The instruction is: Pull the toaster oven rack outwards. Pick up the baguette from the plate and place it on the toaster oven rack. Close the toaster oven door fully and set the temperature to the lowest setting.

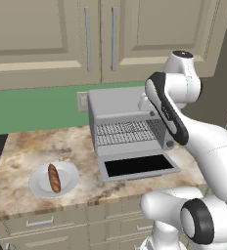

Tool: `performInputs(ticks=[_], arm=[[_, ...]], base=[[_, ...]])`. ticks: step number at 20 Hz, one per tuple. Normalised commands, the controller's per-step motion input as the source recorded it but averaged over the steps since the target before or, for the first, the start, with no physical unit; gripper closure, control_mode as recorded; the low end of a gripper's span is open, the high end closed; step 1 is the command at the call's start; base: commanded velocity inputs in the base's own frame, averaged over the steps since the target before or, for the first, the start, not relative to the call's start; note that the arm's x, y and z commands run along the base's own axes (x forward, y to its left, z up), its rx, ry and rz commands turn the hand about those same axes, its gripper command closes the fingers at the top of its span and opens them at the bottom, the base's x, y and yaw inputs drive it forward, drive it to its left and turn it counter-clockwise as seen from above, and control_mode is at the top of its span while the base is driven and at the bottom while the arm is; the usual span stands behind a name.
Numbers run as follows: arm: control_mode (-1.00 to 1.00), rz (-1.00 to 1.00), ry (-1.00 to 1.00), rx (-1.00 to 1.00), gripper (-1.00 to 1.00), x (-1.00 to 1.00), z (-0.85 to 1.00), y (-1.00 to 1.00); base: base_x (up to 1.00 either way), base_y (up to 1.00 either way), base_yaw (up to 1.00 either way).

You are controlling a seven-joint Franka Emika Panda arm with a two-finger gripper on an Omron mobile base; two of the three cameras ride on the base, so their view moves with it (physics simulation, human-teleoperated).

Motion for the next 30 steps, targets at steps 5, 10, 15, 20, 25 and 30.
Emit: performInputs(ticks=[5, 10, 15, 20, 25, 30], arm=[[-1.0, -0.01, 0.0, 0.02, -1.0, -0.43, -0.11, -0.03], [-1.0, -0.03, -0.02, 0.2, -1.0, -0.61, -0.65, -0.01], [-1.0, -0.15, -0.13, 0.31, -1.0, -0.08, -0.47, -0.01], [-1.0, -0.26, 0.02, 0.21, -1.0, 0.12, -0.03, 0.05], [-1.0, -0.33, 0.15, 0.13, -1.0, 0.18, 0.0, 0.05], [-1.0, -0.32, 0.06, 0.09, -1.0, 0.03, -0.03, 0.0]], base=[[0.0, 0.0, 0.0], [0.0, 0.0, 0.0], [0.0, 0.0, 0.0], [0.0, 0.0, 0.0], [0.0, 0.0, 0.0], [0.0, 0.0, 0.0]])
